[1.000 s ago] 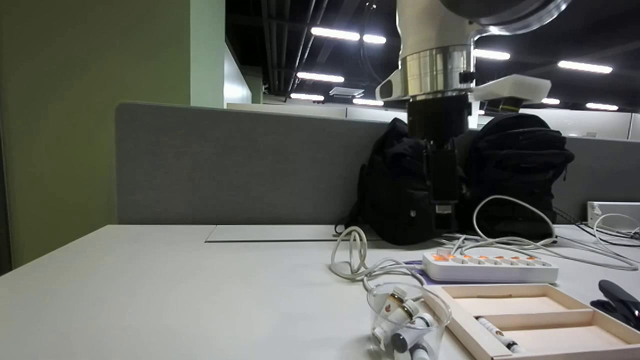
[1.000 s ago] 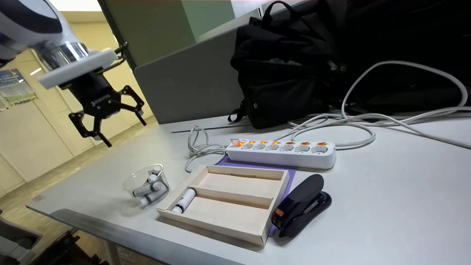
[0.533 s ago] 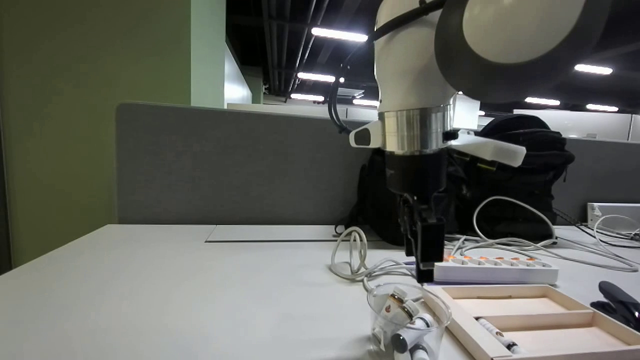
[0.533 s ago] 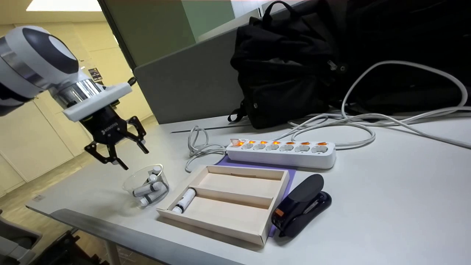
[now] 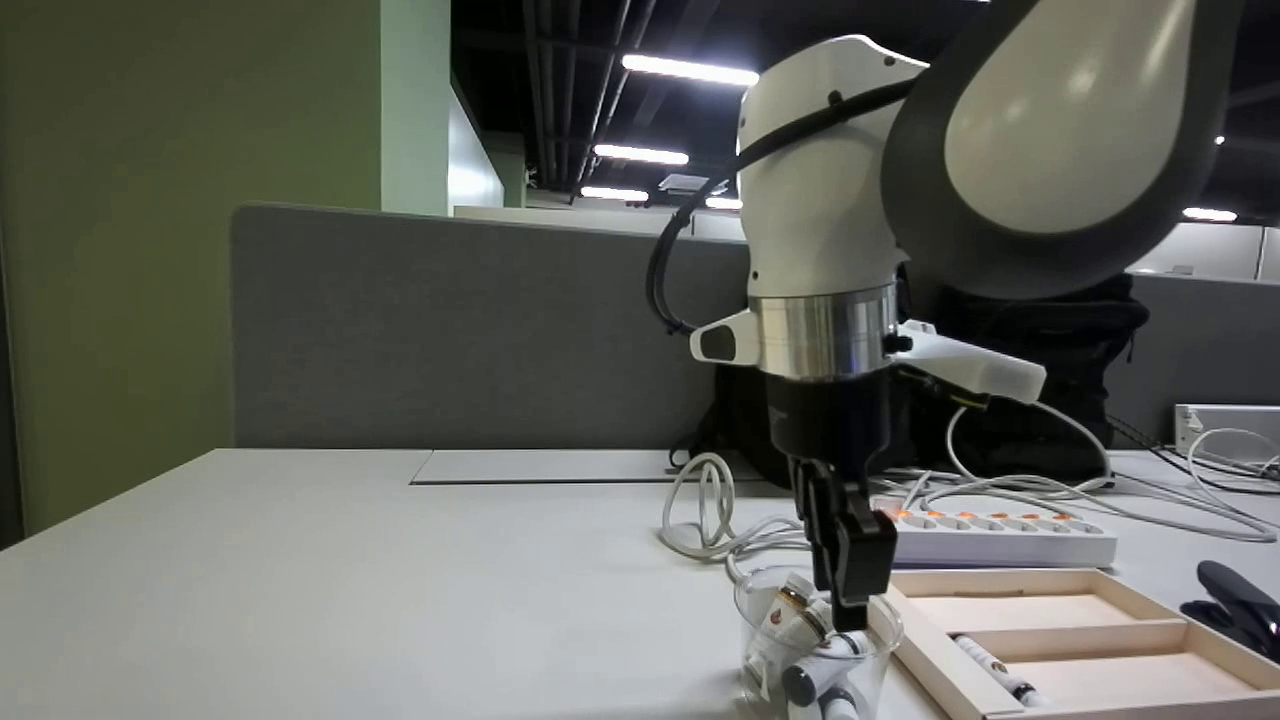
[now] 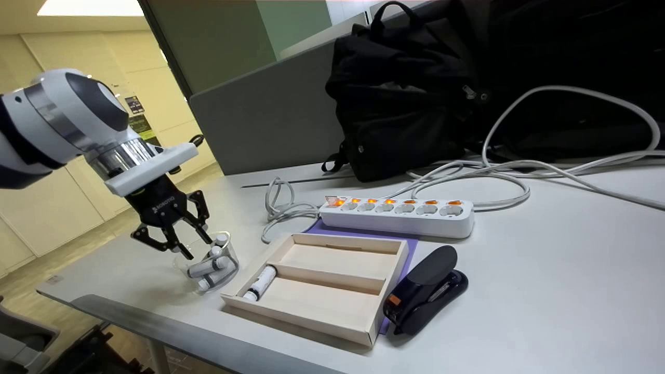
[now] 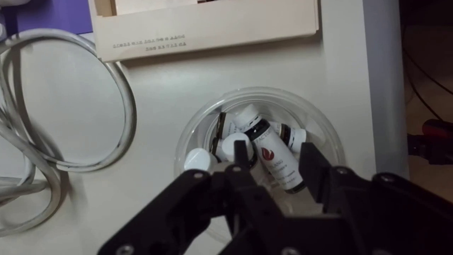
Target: Put the bottle in the top rectangular segment
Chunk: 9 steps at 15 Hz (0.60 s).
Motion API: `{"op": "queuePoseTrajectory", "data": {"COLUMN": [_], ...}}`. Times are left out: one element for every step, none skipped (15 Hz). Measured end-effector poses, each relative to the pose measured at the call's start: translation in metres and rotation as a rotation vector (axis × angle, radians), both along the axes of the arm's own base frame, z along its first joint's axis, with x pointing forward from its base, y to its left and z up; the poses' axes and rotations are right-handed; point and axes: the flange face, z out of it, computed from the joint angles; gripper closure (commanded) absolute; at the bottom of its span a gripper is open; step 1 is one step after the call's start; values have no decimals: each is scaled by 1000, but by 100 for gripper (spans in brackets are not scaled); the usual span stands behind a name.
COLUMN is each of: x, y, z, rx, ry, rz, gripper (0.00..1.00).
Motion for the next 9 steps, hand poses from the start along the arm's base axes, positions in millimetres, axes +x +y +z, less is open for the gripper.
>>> {"op": "queuePoseTrajectory", "data": {"x": [1, 2, 4, 6, 8, 10, 12, 14, 15], "y": [-1, -1, -2, -2, -2, -1, 1, 3, 4], "z": [-5, -10, -15, -20, -24, -27, -28, -29, -29], "rx": [0, 1, 2, 3, 7, 12, 19, 24, 28], "ry": [1, 1, 1, 0, -2, -6, -13, -20, -25], "rz": [-2, -5, -8, -11, -14, -17, -17, -19, -21], "gripper": [67, 63, 63, 69, 76, 57, 39, 39, 34]}}
